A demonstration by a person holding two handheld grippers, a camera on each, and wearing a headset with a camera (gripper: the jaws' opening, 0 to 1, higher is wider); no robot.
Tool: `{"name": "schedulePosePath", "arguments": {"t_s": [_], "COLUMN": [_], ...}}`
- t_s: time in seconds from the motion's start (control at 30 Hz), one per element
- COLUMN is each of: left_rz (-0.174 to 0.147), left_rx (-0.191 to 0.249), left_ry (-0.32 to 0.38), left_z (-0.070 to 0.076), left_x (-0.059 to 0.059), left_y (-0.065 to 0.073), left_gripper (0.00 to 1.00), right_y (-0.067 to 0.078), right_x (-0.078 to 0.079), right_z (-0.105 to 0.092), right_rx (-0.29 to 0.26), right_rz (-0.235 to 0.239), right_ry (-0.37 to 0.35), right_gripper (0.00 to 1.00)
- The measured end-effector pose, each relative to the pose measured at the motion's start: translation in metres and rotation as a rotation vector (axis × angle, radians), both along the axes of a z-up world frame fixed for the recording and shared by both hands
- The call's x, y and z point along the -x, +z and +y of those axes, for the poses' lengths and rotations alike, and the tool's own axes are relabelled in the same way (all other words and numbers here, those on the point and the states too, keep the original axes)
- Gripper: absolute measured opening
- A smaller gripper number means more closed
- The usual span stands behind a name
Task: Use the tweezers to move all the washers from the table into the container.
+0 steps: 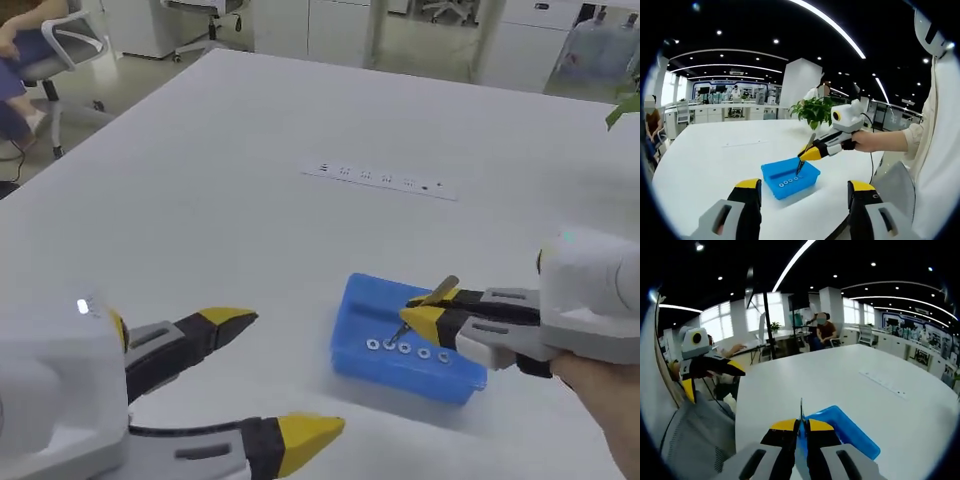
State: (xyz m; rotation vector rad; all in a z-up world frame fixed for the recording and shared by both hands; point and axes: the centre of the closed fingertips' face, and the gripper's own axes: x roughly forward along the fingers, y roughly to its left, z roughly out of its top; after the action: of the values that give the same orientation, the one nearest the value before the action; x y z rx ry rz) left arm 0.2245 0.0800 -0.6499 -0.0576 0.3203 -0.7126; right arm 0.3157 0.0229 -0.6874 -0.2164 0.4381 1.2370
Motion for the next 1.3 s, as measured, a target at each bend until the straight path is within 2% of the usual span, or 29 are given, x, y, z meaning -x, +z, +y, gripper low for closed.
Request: {"name": "schedulePosePath", "arguments": {"t_s": [0.07,0.17,0.27,0.33,0.43,0.5,0.57,0.63,0.67,0.73,0.83,0.87,0.9,1.0,1.13,1.3], "left_rz": [0.000,-0.003,-0.003,0.006,0.004,0.005,0.003,-0.003,-0.013,-0.018,-0.024,-0.021,-0.020,-0.011,0.000,0.006], "left_rx": [-0.006,-0.015,-0.005,-0.008,-0.046,-0.050,-0.061,-0.087,-0.118,-0.149,-0.171,-0.200,-0.219,-0.263,-0.277,-0.323], "left_ry": [-0.020,-0.052,-0.089,-0.138,-0.206,-0.230,-0.255,-0.301,-0.331,-0.364,-0.425,-0.453,-0.468,-0.497,-0.524,-0.566], "left_z": [-0.005,-0.011,-0.020,-0.029,-0.041,-0.049,-0.054,-0.061,-0.064,-0.068,-0.075,-0.076,-0.076,-0.077,-0.079,-0.083], "left_x": [0.000,0.000,0.000,0.004,0.007,0.007,0.007,0.009,0.010,0.011,0.014,0.016,0.017,0.019,0.023,0.027], "left_y": [0.001,0.002,0.006,0.006,0.003,0.003,0.002,0.000,-0.002,-0.004,-0.005,-0.009,-0.012,-0.020,-0.023,-0.030], "left_gripper": [0.67,0.62,0.58,0.52,0.45,0.43,0.41,0.36,0.34,0.27,0.15,0.12,0.10,0.09,0.09,0.06], "right_y": [0.001,-0.004,-0.007,-0.010,-0.018,-0.027,-0.030,-0.033,-0.035,-0.037,-0.045,-0.049,-0.051,-0.054,-0.058,-0.055], "right_x": [0.010,0.024,0.035,0.046,0.060,0.069,0.076,0.083,0.087,0.093,0.100,0.103,0.108,0.113,0.117,0.116], "right_z": [-0.001,-0.002,-0.003,-0.003,-0.006,-0.009,-0.008,-0.007,-0.006,-0.005,-0.005,-0.006,-0.004,-0.001,-0.002,-0.003], "right_rx": [0.001,0.033,0.050,0.061,0.115,0.181,0.203,0.213,0.225,0.250,0.334,0.371,0.382,0.377,0.407,0.405], "right_rz": [0.005,-0.008,-0.010,-0.007,-0.027,-0.057,-0.071,-0.076,-0.078,-0.101,-0.164,-0.190,-0.194,-0.188,-0.199,-0.200], "right_ry": [0.028,0.069,0.095,0.125,0.176,0.216,0.246,0.266,0.286,0.317,0.379,0.409,0.425,0.436,0.454,0.448], "right_gripper": [0.03,0.03,0.03,0.03,0.03,0.03,0.03,0.03,0.03,0.03,0.03,0.03,0.03,0.03,0.03,0.03]}}
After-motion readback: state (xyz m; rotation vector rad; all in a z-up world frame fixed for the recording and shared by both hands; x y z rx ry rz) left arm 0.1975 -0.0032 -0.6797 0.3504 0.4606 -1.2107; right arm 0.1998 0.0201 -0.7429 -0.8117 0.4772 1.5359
